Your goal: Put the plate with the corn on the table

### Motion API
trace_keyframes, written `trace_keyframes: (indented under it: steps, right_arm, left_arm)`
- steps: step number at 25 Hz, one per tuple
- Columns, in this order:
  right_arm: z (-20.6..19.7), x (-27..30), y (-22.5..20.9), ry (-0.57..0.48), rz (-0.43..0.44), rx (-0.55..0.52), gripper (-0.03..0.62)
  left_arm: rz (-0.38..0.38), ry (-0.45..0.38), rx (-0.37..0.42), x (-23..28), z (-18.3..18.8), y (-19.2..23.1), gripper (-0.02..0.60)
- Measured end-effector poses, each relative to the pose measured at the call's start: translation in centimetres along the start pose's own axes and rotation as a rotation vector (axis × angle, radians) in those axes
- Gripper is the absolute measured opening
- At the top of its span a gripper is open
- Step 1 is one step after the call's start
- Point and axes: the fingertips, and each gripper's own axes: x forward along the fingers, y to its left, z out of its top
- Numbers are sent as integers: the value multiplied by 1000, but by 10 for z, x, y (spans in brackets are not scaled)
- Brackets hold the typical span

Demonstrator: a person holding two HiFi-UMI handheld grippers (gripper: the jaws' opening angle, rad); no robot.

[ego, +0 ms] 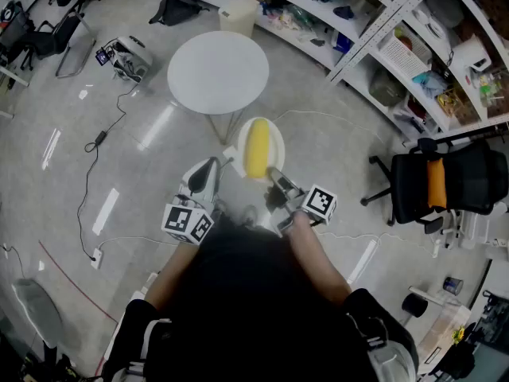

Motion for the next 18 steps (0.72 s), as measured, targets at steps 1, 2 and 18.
trace_keyframes:
  steps: [1, 2, 18]
  right_arm:
    - [-1, 0, 0, 1, 2, 2, 39]
    - [-3, 0, 0, 2, 2, 4, 39]
    - [-6, -1, -1, 13, -15, -16, 40]
  left_arm:
    - [1, 1, 0, -1, -1, 1, 3]
    - [1, 2, -1, -1, -1, 1, 3]
    - [-1, 19, -5, 0, -6, 1, 3]
